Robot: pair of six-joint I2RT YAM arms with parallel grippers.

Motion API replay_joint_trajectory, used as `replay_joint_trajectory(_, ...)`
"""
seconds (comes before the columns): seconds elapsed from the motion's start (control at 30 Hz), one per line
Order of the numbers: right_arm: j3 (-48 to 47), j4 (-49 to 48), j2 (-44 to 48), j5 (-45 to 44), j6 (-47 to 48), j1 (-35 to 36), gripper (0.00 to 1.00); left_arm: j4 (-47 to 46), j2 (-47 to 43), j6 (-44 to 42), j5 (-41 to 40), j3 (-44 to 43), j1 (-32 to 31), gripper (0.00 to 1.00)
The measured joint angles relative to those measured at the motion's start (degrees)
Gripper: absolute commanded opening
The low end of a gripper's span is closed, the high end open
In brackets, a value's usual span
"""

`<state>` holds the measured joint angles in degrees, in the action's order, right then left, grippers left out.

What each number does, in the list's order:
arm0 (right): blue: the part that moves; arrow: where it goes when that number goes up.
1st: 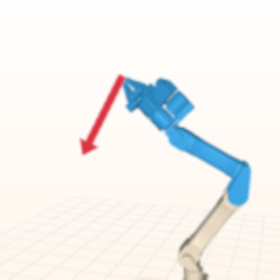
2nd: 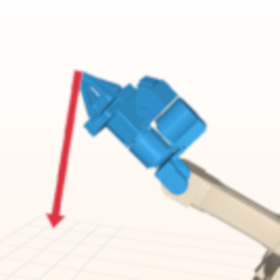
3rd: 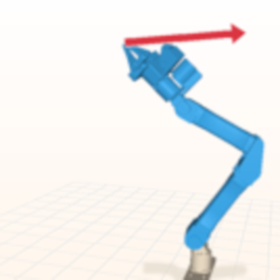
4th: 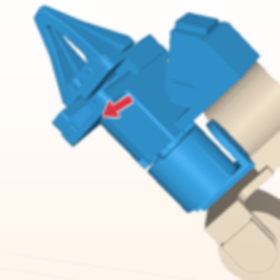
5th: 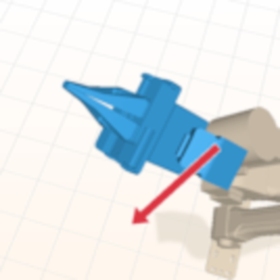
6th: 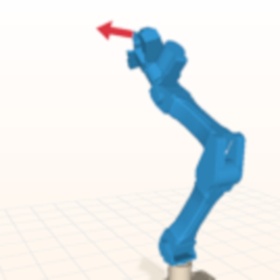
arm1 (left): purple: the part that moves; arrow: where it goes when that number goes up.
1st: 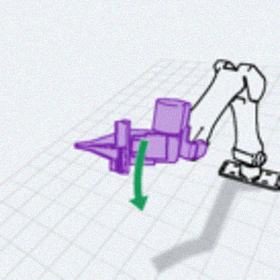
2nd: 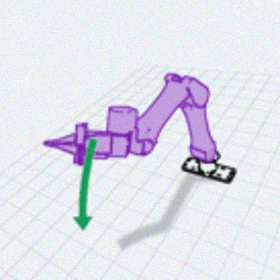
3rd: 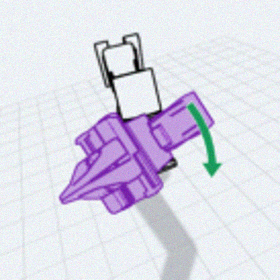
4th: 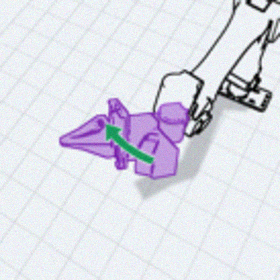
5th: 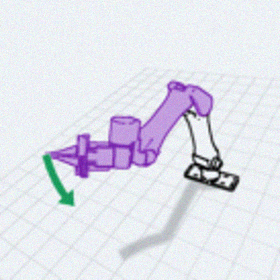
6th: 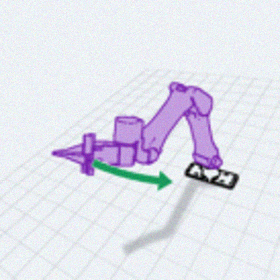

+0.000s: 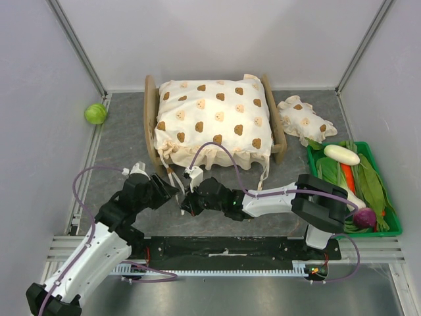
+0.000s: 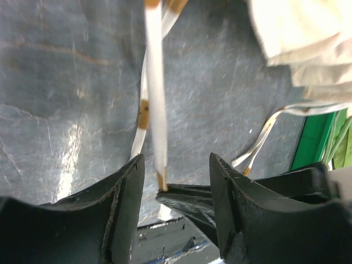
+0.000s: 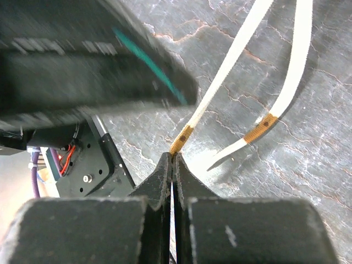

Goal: Set up the pet bed

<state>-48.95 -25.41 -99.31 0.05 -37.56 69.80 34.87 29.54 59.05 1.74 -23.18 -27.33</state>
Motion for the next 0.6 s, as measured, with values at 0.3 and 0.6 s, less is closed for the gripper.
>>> replay_joint_trajectory(0.3, 0.2, 0.7, -0.4, 0.3, 0.1, -0.3, 0.00, -3.8, 11.8, -3.9, -9.0, -9.0, 0.0, 0.50)
replay_joint_trajectory(0.6, 0.2, 0.7, -0.9, 2.4, 0.3, -1.5, 0.00, -8.7, 24.0, -7.8, -16.4, -11.2, 0.0, 0.46)
